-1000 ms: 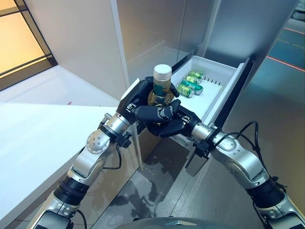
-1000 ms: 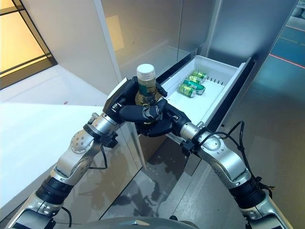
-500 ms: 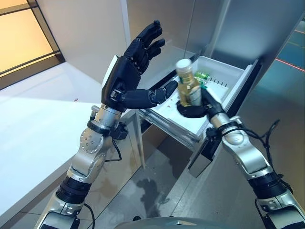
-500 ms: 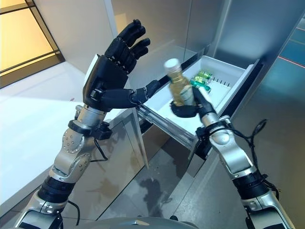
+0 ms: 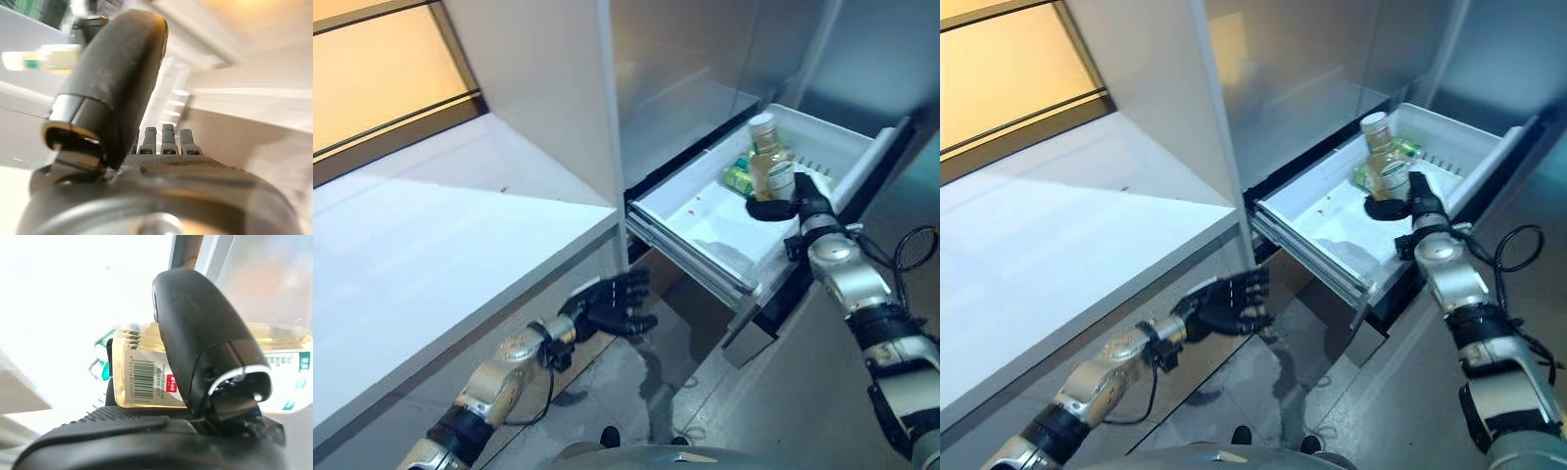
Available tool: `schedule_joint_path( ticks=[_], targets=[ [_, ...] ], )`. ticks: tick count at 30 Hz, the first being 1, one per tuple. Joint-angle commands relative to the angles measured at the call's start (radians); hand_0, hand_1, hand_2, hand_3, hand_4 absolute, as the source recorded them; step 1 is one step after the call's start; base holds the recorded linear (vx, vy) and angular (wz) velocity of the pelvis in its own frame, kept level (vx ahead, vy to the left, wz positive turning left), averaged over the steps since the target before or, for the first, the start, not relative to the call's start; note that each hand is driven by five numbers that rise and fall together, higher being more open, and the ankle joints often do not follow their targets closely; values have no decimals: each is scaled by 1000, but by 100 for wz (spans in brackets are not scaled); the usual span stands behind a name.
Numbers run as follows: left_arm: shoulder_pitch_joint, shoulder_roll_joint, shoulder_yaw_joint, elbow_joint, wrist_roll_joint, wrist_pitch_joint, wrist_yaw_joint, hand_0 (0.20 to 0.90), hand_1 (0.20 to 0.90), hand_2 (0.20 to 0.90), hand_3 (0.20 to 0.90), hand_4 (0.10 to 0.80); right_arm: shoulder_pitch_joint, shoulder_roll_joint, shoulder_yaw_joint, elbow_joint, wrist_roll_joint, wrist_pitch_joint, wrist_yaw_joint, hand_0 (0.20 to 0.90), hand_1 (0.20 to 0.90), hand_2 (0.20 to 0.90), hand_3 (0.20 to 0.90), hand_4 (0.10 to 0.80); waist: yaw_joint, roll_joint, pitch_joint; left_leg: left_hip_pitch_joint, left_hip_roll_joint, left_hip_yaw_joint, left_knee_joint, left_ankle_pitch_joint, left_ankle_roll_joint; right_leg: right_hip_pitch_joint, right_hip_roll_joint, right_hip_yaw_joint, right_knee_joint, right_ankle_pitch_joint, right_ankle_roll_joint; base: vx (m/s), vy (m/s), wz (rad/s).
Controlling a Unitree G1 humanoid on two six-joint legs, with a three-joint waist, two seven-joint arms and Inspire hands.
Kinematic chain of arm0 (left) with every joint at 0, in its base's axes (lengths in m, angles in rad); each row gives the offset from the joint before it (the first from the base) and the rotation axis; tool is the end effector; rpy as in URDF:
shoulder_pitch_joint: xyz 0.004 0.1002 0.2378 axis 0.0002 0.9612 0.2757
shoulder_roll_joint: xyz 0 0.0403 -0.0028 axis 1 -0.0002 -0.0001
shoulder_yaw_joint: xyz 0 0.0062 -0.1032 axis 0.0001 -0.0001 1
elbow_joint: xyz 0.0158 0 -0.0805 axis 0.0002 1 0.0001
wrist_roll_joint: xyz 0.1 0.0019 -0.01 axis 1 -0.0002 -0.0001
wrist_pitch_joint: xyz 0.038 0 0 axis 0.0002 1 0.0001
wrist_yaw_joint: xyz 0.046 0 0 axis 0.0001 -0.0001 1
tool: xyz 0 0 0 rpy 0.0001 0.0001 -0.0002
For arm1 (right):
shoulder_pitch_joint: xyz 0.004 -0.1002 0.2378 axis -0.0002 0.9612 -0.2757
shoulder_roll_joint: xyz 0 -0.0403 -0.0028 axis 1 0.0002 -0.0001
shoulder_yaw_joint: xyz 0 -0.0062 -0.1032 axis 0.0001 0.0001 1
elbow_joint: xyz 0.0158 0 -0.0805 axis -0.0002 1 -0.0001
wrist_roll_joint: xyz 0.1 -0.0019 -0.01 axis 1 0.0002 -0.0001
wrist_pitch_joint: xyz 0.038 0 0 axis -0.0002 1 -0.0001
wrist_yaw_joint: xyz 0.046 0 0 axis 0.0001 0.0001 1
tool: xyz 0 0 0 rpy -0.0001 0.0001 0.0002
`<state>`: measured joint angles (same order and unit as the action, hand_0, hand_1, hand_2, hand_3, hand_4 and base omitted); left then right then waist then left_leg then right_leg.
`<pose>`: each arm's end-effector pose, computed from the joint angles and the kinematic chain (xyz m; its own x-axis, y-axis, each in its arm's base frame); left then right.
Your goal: Put drinks into fridge and close the fridge
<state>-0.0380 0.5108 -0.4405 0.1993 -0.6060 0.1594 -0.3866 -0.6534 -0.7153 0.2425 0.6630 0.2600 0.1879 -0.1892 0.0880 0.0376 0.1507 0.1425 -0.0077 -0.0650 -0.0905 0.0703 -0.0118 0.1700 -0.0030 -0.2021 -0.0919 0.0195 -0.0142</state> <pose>0.1869 0.1859 -0.0022 0.6689 -0.6145 -0.4183 0.5554 0.7871 -0.2682 0.3061 -0.2801 0.1262 0.9348 -0.3452 -0.0833 0.2569 0.8192 -0.5127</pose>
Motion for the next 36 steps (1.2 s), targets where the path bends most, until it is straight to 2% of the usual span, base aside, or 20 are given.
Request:
schedule_joint_path(
  ticks=[1,5,6,10,11,12,17,23,28,31,32,36],
  targets=[
    [-45,28,-72,18,71,-92,-20,900,900,900,900,800,-286,-70,56,-8,31,-219,-15,300,300,300,200,100,29,-57,-127,-11,-24,57,3,-51,18,-2,-33,-3,30,0,55,54,-12,23],
    [-29,-14,-106,279,168,-201,37,900,900,900,900,800,-359,-63,117,172,-43,-184,42,300,300,300,200,100,56,-64,-120,-16,-30,35,3,-46,16,-2,-36,-24,37,-3,55,51,-20,23],
    [-31,-20,-107,301,177,-196,50,900,900,900,900,800,-366,-62,122,187,-60,-170,55,300,300,300,200,100,57,-63,-119,-17,-31,33,3,-45,16,-3,-36,-25,37,-4,55,46,-22,22],
    [-33,-99,-87,574,366,-286,123,900,900,900,900,800,-396,-45,197,403,-238,-20,251,300,300,300,200,100,75,-77,-108,-30,-35,17,3,-37,17,-9,-38,-35,39,-3,52,35,-36,16],
    [-36,-112,-86,626,395,-292,141,900,900,900,900,800,-404,-39,216,446,-258,-9,282,300,300,300,200,100,77,-79,-105,-32,-35,15,3,-36,17,-10,-37,-36,38,-2,51,27,-46,6],
    [-38,-127,-82,691,432,-298,164,900,900,900,900,800,-409,-27,235,491,-289,55,343,300,300,300,200,100,81,-83,-100,-35,-34,12,3,-34,17,-11,-37,-36,37,-2,51,33,-40,7],
    [-38,-170,-55,888,488,-310,205,900,900,900,900,800,-414,7,272,623,-447,140,510,300,300,300,200,100,94,-85,-86,-38,-34,0,3,-30,18,-10,-36,-40,34,-2,47,42,-15,13],
    [1,-172,-8,973,512,-312,238,900,900,900,900,800,-370,26,269,671,-511,163,534,300,300,300,200,100,107,-77,-69,-43,-36,-13,3,-27,18,-11,-37,-42,32,-3,45,0,0,0],
    [24,-169,15,976,515,-325,240,900,900,900,900,800,-319,36,247,675,-538,173,541,300,300,300,200,100,108,-68,-61,-43,-37,-17,3,-27,18,-11,-37,-41,31,-5,46,0,0,0],
    [30,-168,12,966,521,-336,236,900,900,900,900,800,-290,43,240,673,-561,204,600,300,300,300,200,100,106,-63,-52,-44,-36,-18,3,-28,19,-13,-37,-38,31,-4,46,0,0,0],
    [29,-168,10,963,524,-339,234,900,900,900,900,800,-283,45,240,675,-560,221,630,900,900,900,900,800,106,-63,-50,-44,-35,-17,3,-28,19,-14,-37,-37,30,-3,46,0,0,0],
    [13,-168,4,948,530,-330,221,900,900,900,900,800,-270,57,228,676,-455,216,627,900,900,900,900,800,100,-62,-44,-40,-34,-17,3,-29,17,-9,-35,-33,23,2,47,0,0,0]
  ],
)
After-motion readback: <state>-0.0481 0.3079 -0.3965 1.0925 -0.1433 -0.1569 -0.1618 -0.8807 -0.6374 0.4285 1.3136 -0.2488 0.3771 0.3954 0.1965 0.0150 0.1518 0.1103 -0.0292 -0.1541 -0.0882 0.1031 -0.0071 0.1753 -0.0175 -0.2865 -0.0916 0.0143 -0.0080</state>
